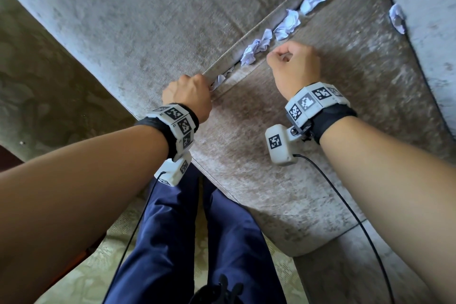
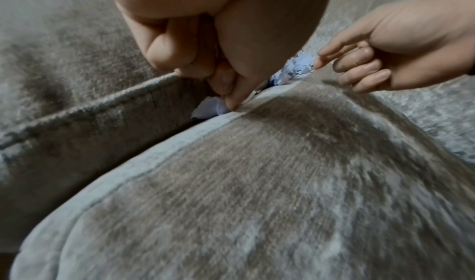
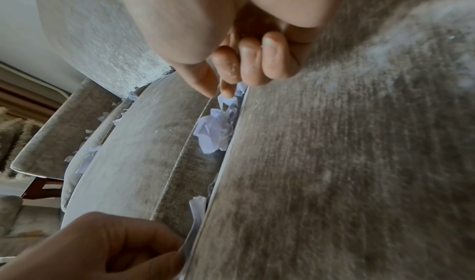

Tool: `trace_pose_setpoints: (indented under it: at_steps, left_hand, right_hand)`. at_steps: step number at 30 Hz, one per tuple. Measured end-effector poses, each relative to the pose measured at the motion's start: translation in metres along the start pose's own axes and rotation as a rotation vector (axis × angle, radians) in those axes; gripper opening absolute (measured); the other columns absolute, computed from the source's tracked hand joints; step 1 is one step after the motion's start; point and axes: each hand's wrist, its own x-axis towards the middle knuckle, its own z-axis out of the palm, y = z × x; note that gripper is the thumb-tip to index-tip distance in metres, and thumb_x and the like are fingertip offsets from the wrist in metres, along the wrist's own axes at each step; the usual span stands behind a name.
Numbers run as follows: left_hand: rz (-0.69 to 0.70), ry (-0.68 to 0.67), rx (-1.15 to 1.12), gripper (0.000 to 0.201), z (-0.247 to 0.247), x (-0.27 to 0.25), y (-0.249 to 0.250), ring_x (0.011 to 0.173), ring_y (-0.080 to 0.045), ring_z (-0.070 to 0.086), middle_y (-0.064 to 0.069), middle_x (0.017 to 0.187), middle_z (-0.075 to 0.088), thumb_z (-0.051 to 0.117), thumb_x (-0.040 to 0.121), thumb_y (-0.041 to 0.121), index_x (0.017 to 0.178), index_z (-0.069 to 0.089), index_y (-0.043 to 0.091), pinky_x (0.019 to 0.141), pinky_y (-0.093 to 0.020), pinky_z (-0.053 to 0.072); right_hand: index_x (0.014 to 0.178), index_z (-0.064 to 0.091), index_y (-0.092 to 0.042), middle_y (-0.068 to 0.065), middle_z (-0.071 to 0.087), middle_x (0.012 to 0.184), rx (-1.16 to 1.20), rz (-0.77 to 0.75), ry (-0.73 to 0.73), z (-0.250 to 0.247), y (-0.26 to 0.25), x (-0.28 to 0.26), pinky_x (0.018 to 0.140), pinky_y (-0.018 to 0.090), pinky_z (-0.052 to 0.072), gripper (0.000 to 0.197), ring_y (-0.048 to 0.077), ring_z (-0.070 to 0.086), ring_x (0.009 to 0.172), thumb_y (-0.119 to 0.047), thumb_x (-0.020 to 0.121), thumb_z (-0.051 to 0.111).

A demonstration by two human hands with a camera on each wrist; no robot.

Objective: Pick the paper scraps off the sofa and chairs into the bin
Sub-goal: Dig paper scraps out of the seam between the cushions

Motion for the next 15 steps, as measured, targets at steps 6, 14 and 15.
trace_pose_setpoints:
  at_steps: [6,14,15]
  left_hand:
    - [0.076,0.046,-0.182,0.025,-0.007,-0.013,-0.002,0.049,-0.025,0.049,-0.005,0.060,0.052,0.038,0.097,0.028,0.078,0.051,0.018,0.049,-0.027,0.039]
    - [-0.021,0.018,-0.398,0.051,-0.018,-0.020,-0.008,0.051,-0.023,0.053,-0.001,0.057,0.053,0.039,0.089,0.058,0.058,0.048,0.018,0.051,-0.028,0.043]
    - [-0.034,0.021,-0.410,0.052,-0.018,-0.019,-0.009,0.055,-0.024,0.054,-0.002,0.058,0.054,0.042,0.089,0.060,0.059,0.046,0.018,0.053,-0.029,0.043]
  right_hand:
    - [0.092,0.064,-0.022,-0.007,0.060,0.077,-0.047,-0.014,-0.034,0.002,-0.010,0.007,0.066,0.028,0.050,0.014,0.016,0.062,0.076,-0.033,0.083,0.063]
    - [0.104,0.062,-0.017,-0.002,0.061,0.081,-0.084,-0.040,-0.032,0.006,-0.022,0.008,0.062,0.029,0.048,0.025,0.018,0.057,0.071,-0.033,0.084,0.063]
    - [0.106,0.061,-0.016,-0.002,0.061,0.083,-0.083,-0.038,-0.033,0.006,-0.023,0.008,0.064,0.030,0.048,0.028,0.019,0.057,0.072,-0.033,0.084,0.064]
